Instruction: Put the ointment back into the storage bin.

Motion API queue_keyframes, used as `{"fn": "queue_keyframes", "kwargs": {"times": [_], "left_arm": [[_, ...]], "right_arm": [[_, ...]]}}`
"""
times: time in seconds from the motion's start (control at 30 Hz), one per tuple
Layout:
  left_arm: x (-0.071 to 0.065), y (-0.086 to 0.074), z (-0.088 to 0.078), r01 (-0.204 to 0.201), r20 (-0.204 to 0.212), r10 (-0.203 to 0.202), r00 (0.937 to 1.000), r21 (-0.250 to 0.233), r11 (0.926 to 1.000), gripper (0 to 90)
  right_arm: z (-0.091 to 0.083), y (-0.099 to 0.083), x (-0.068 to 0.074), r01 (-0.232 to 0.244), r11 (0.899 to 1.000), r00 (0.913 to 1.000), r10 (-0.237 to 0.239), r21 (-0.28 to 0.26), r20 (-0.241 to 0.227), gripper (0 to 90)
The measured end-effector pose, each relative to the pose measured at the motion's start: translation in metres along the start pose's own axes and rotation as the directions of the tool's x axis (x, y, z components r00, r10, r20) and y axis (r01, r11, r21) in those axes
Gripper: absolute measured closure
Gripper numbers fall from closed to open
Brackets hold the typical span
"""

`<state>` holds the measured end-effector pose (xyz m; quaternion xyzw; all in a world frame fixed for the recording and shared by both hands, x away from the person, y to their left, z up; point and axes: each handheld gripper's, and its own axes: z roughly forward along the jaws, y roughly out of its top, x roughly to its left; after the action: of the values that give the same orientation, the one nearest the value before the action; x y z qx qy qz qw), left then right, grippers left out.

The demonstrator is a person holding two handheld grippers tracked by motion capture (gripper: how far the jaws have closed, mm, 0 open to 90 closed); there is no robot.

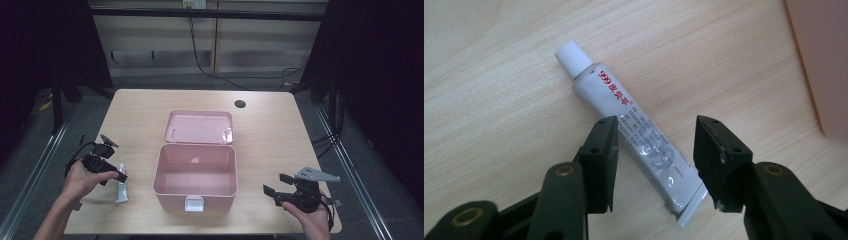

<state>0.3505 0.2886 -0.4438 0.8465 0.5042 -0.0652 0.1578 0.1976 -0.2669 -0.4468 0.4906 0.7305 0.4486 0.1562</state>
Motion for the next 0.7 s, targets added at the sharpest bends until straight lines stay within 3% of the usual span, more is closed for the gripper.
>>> {"fn": "queue_keyframes", "kwargs": {"times": [0.3, 0.5, 0.7], "left_arm": [[0.002, 0.002, 0.008, 0.012, -0.015, -0.011, 0.9998, 0.014, 0.9998, 52.1], [0.0, 0.003, 0.013, 0.015, -0.069, -0.012, 0.9975, 0.032, 0.9994, 50.2], [-0.003, 0.004, 0.019, 0.013, -0.081, -0.009, 0.9967, 0.042, 0.999, 51.0]], "right_arm": [[0.0, 0.0, 0.0, -0.001, 1.0, 1.0, 0.001, 0.001, -0.002, 21.1], [0.0, 0.0, 0.0, -0.007, 1.0, 1.0, 0.007, 0.004, -0.001, 21.1], [0.001, 0.0, 0.0, -0.005, 1.0, 1.0, 0.005, 0.004, 0.0, 20.8]]}}
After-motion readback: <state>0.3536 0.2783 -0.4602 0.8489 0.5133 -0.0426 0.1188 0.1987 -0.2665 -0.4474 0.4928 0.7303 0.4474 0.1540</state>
